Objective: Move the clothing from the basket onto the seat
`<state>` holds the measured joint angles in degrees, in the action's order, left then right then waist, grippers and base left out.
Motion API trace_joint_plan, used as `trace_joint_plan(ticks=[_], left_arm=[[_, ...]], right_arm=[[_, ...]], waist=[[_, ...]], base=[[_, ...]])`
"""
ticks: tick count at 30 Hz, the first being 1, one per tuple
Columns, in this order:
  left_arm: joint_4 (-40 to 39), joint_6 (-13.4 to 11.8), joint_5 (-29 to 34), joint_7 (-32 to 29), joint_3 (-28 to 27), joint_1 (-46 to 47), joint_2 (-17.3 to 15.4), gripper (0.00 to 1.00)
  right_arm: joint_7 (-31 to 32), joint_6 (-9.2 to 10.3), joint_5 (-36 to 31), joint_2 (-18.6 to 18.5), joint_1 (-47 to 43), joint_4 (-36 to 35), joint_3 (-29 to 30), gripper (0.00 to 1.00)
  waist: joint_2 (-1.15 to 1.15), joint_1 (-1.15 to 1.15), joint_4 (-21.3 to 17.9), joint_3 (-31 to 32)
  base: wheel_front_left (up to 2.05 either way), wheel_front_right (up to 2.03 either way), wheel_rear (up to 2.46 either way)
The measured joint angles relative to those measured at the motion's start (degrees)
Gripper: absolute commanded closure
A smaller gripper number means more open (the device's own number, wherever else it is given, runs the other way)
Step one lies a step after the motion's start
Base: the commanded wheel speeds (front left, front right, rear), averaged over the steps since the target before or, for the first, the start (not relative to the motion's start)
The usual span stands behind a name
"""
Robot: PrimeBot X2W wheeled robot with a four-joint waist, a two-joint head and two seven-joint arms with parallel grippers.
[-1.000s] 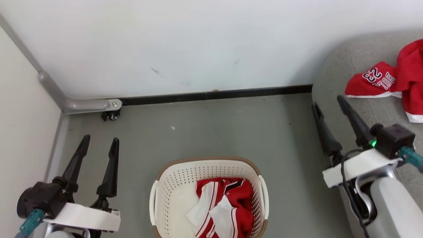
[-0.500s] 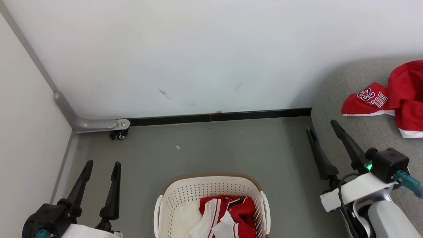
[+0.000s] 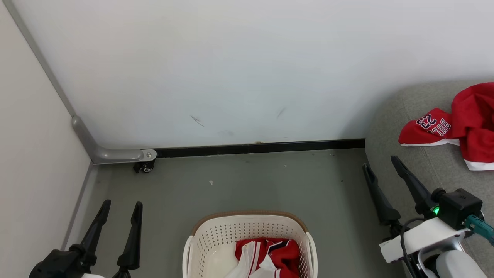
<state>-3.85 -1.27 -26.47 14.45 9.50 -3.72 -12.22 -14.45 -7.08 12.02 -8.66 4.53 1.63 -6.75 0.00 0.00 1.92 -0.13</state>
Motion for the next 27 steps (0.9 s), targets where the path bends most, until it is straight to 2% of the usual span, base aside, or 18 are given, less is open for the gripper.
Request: trace_joint_plan(ticks=[27], left_arm=[[0.52,2.45,1.41,0.01,-1.53,-1.49,2.01,0.0]], right_arm=[[0.0,0.0,0.0,-0.01,-2.14,-2.02,0.09,0.0]], waist=[[0.0,0.0,0.09,0.23]], base=[[0.0,0.0,0.0]])
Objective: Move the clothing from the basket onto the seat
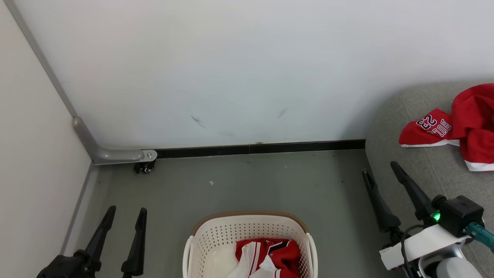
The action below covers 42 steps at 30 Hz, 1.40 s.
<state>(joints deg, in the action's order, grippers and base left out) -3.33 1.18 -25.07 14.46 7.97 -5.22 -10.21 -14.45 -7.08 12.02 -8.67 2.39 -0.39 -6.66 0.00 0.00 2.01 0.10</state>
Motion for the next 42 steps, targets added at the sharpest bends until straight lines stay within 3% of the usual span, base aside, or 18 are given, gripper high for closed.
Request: trace_joint_plan(ticks=[25,42], left_arm=[[5.19,3.0,0.43,-0.03,4.68,0.42,0.49,0.0],[7.03,4.78,1.07,-0.99,9.88,9.61,0.87,0.0]], right_arm=[[0.0,0.0,-1.57,1.4,0.18,-4.63,3.96,0.0],[0.0,0.0,-2.6,2.16,5.21,-8.05,5.42,0.0]], waist=[[0.0,0.0,-1.45,-4.27],[0.0,0.0,-3.26,-11.65]], base=[[0.0,0.0,0.0],[0.0,0.0,0.0]])
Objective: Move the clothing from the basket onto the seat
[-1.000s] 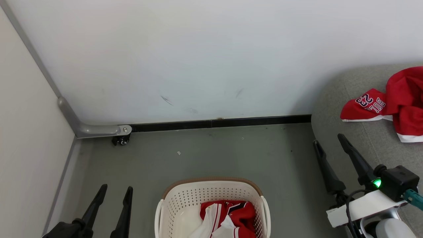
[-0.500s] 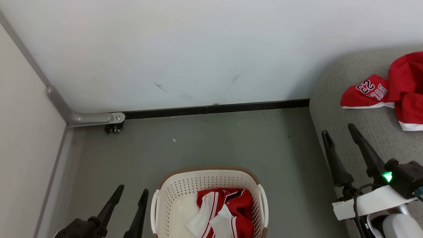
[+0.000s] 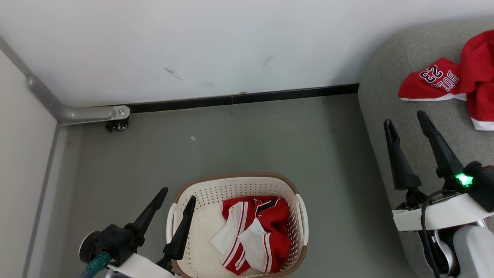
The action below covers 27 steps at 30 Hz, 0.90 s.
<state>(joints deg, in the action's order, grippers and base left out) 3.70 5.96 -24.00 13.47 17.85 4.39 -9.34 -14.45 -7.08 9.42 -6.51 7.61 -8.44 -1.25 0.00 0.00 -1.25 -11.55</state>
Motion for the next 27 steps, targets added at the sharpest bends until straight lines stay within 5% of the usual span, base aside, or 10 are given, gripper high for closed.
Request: trace_joint_plan(ticks=[27], left_arm=[[14.39,1.27,-1.74,-9.42,9.68,15.16,2.92,0.0]], right_arm=[[-0.21,0.0,-1.71,0.88,10.35,-3.81,-3.36,0.0]], waist=[[0.0,0.0,-4.53,-14.46]], base=[[0.0,0.0,0.0]])
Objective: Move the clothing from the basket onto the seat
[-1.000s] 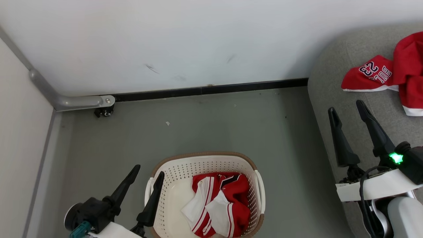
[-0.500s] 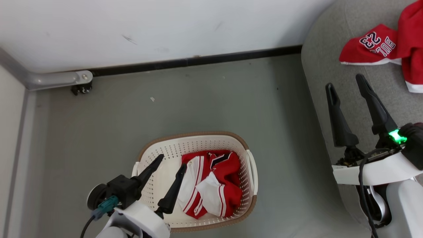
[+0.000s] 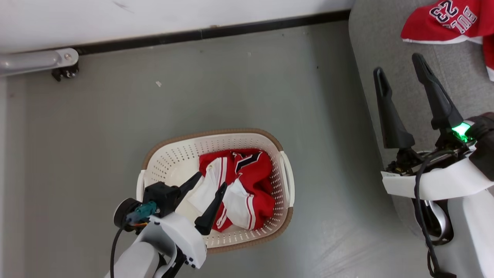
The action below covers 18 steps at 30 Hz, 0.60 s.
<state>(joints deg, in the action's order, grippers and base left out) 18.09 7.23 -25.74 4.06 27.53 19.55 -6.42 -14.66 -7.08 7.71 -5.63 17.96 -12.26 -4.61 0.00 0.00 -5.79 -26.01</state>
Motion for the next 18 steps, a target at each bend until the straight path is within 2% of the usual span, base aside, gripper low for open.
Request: trace_joint_plan(ticks=[10,18], left_arm=[[5.38,0.0,-2.1,-5.04,1.3,4.59,1.08,0.0],[6.53,0.0,-3.99,-7.54,1.27,8.8,2.54,0.0]], right_arm=[[-0.04,0.0,-0.24,0.08,4.12,-0.68,-0.92,0.0],[-0.04,0.0,-0.62,0.32,7.01,-0.83,-1.12,0.0]], waist=[[0.0,0.0,-0.82,-5.43],[0.0,0.0,-1.32,-9.51]], base=[[0.0,0.0,0.0],[0.0,0.0,0.0]])
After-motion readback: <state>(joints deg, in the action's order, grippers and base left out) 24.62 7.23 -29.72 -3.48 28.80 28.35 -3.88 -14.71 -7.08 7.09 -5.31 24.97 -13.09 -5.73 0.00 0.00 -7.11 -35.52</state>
